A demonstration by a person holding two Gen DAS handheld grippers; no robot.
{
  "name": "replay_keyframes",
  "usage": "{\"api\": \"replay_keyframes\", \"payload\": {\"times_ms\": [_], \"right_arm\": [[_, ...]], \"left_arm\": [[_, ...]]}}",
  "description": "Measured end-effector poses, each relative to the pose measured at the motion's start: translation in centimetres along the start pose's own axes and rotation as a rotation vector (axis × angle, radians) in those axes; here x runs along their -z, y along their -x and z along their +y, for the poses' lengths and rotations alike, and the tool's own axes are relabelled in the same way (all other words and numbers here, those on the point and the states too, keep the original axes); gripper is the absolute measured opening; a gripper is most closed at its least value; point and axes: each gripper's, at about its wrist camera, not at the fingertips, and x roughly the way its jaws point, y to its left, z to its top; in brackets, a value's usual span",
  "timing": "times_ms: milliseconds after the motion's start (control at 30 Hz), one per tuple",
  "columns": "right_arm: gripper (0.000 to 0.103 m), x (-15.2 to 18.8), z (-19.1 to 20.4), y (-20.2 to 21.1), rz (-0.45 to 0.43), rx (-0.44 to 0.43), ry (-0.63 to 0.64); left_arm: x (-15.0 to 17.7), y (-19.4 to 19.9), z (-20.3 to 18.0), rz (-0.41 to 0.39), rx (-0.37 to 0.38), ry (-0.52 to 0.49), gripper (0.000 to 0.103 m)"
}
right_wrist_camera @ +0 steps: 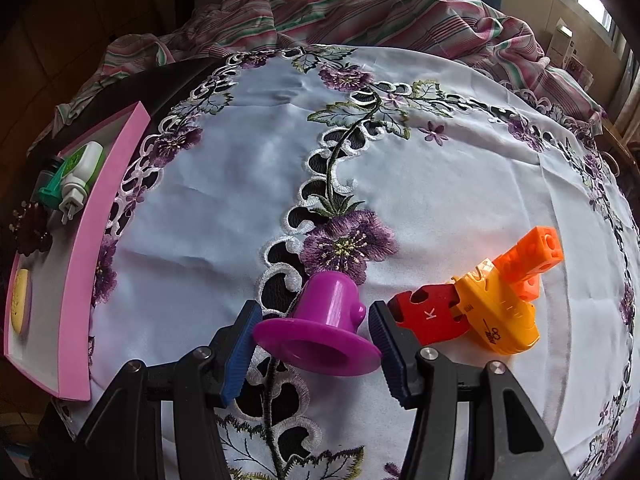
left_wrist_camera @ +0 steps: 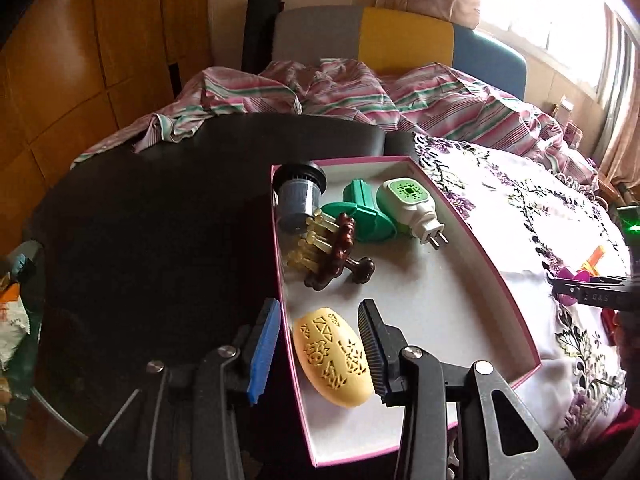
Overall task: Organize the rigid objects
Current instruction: 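Carry the magenta cup into the tray and open the right tool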
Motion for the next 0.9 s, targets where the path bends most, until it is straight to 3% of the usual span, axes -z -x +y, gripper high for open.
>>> {"api": "replay_keyframes", "payload": {"times_ms": [733,900], "right_arm": [[0.056,0.0,0.2,0.2,-0.009,0.005,0.004],[0.056,-0.5,1.0,1.6,-0.052,-0.016,0.003]], "left_arm": [[0.6,1.2,0.6,0.012,-0.006,0.025,0.041],[0.6,1.3,1.0,0.011,-0.003,0.033,0.041]]}}
